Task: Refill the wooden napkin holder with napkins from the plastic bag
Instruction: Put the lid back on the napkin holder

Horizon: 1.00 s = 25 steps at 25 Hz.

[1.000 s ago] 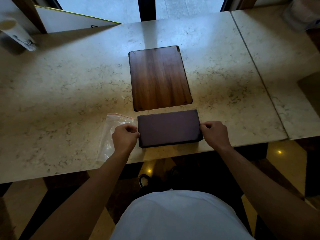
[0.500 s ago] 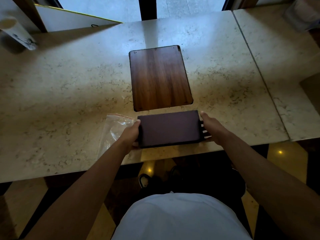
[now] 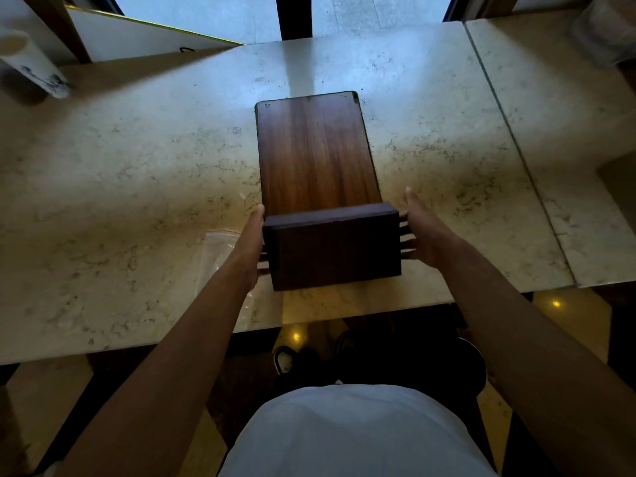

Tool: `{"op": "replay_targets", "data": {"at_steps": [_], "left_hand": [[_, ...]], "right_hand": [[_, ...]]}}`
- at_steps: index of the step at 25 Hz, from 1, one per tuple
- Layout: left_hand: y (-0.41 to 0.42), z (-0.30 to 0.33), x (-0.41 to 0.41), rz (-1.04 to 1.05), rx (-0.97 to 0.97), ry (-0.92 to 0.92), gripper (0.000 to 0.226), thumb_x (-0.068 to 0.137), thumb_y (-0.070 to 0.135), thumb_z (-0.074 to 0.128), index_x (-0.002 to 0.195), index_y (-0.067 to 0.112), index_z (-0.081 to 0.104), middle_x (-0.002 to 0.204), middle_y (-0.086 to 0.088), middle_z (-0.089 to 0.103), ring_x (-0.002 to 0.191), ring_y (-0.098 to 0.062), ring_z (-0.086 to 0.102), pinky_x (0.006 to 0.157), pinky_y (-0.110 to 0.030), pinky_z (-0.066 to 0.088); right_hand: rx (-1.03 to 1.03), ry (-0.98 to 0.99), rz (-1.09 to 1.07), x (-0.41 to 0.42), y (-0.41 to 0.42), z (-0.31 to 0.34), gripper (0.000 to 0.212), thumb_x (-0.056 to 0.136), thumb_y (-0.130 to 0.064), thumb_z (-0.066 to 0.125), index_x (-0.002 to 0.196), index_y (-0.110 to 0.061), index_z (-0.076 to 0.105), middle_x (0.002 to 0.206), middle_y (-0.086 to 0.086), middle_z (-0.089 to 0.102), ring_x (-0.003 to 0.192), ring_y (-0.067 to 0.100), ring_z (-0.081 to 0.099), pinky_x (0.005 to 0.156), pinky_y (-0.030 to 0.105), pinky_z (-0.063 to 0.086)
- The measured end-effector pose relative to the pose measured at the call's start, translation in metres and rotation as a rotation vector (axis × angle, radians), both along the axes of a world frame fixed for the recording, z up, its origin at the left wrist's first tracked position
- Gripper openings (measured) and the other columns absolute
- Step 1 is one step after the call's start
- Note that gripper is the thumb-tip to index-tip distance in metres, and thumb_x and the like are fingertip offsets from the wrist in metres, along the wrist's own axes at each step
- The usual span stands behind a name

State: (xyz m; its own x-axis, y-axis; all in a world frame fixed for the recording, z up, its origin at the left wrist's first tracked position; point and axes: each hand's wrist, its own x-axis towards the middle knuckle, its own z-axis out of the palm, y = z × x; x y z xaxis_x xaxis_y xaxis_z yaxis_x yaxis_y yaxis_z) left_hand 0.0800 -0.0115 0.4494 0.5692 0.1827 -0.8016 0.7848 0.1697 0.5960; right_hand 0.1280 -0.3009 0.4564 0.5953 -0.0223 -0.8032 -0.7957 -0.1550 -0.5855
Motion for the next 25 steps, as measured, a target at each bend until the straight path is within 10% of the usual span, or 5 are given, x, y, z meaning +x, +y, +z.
{"op": "replay_targets", "data": {"at_steps": [10,17,25], "left_hand": [[-0.004,-0.003,-0.004,0.223,0.176,-0.295,0.013,0.088,0.015,0.071,0.099,0.015,0.063,0.109,-0.010,0.066,0.113,-0.030,0.063,0.094,-0.044,0.057],[0.002,-0.010,-0.032,0.283,0.131,-0.344,0.036,0.077,-0.008,0.073,0.103,0.016,0.070,0.102,-0.009,0.069,0.101,-0.026,0.069,0.088,-0.045,0.061],[0.005,-0.011,-0.057,0.242,0.035,-0.442,0.049,0.082,-0.011,0.068,0.126,0.010,0.065,0.107,-0.011,0.069,0.109,-0.030,0.069,0.092,-0.045,0.059]], "right_hand": [[-0.231,-0.441,-0.189,-0.017,0.008,-0.014,0.049,0.083,-0.034,0.074,0.126,-0.010,0.067,0.110,-0.003,0.070,0.098,0.011,0.066,0.075,0.022,0.052],[-0.171,-0.477,-0.224,-0.046,0.004,-0.021,0.054,0.083,-0.007,0.071,0.135,-0.005,0.059,0.116,-0.001,0.070,0.102,0.014,0.068,0.088,0.032,0.058],[-0.099,-0.578,-0.208,-0.066,-0.003,-0.023,0.046,0.081,-0.002,0.069,0.125,-0.017,0.069,0.090,-0.010,0.076,0.083,0.006,0.074,0.066,0.020,0.058]]}}
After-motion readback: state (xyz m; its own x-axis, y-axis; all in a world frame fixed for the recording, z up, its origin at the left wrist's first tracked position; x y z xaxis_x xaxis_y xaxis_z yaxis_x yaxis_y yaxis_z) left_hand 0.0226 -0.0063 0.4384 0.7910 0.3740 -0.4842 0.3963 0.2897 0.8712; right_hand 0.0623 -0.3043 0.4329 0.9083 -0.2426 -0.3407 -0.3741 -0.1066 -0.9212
